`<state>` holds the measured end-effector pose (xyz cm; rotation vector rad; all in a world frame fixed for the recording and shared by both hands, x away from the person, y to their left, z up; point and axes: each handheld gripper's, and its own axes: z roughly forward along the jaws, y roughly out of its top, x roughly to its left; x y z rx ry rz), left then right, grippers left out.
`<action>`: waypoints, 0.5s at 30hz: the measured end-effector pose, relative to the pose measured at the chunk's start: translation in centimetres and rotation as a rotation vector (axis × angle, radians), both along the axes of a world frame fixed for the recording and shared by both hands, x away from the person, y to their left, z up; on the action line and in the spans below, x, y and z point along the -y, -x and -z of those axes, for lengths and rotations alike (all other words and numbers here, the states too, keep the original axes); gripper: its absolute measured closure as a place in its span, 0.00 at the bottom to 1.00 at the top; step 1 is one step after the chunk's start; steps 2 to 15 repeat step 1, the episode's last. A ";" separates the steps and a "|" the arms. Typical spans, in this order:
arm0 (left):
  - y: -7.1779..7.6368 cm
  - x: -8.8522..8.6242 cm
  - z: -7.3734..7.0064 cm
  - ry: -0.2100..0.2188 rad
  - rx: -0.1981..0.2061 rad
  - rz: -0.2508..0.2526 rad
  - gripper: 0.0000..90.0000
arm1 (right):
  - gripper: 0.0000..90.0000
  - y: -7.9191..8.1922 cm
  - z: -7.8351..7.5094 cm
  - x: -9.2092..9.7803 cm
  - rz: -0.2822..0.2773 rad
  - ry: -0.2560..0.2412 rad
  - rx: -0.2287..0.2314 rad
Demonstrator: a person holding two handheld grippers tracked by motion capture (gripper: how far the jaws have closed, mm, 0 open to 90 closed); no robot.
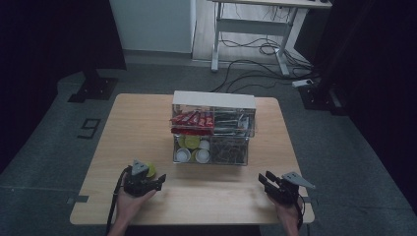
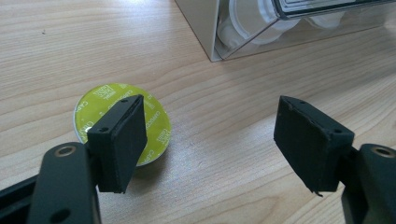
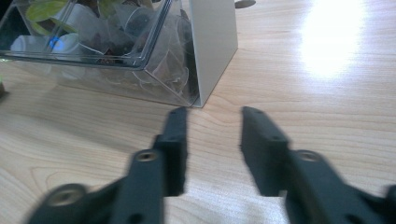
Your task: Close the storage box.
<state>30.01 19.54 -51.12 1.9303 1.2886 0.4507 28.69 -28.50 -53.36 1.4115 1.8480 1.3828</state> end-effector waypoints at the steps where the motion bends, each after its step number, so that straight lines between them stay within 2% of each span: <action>1: 0.0 0.0 0.0 -0.001 0.000 0.000 0.29 | 0.57 -0.1 0.0 -0.1 0.002 0.004 -0.003; 15: 0.0 0.0 0.0 -0.001 0.000 0.000 0.29 | 0.57 -0.1 0.0 -0.1 0.002 0.004 -0.003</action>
